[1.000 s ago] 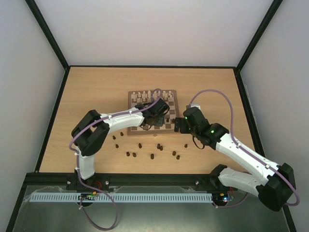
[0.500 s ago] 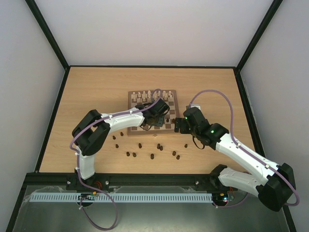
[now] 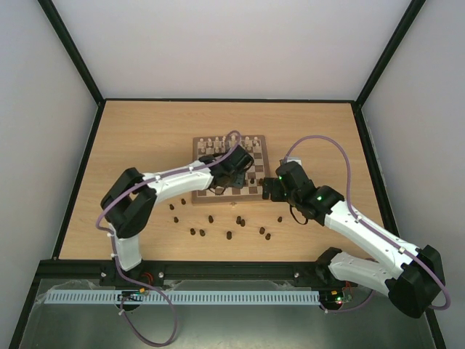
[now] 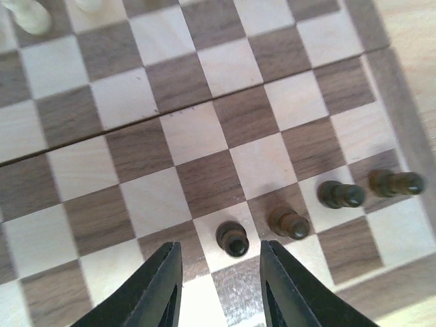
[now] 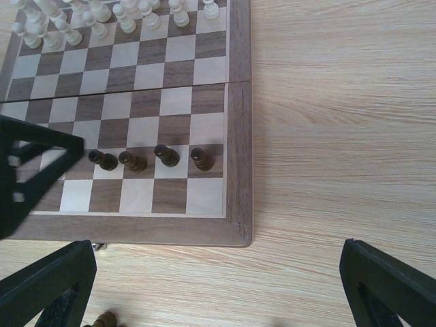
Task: Set up the chess pieces on the board
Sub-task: Place the chess piece on the chessboard, then pick up the chess piece at the center of the board.
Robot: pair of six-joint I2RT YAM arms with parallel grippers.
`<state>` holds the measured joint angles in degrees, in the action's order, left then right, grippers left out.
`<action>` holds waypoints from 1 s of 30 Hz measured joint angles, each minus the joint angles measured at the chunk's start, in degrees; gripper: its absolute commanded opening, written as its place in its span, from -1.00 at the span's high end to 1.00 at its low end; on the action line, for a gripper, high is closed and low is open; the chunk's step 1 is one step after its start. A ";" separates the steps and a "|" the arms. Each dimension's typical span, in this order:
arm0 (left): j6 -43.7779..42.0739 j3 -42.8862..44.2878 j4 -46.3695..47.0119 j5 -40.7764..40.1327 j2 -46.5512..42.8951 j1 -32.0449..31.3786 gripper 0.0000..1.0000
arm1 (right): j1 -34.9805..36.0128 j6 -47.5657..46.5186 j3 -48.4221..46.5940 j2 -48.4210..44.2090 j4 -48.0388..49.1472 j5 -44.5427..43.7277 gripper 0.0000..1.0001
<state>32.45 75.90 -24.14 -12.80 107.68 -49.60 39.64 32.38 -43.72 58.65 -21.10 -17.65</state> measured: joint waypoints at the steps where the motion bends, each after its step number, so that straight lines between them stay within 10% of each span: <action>1: 0.04 0.00 -0.59 -0.33 -1.27 0.00 0.15 | -0.04 0.00 0.00 0.00 0.02 0.09 -0.97; 10: 1.29 -5.53 -1.92 -4.26 -18.10 0.09 -0.97 | -0.26 -0.02 0.20 0.00 0.07 0.76 -0.97; 23: 7.67 -30.56 -2.75 -5.35 -33.83 8.26 -0.95 | -0.26 -0.31 0.31 0.44 0.48 2.56 -0.97; 30: 7.58 -34.77 -0.22 -3.85 -35.52 12.98 -0.41 | -0.26 -0.50 0.39 0.76 0.85 3.56 -0.97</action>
<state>40.03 41.12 -24.36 -16.64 72.16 -36.62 39.38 31.88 -43.33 59.42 -20.25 -14.09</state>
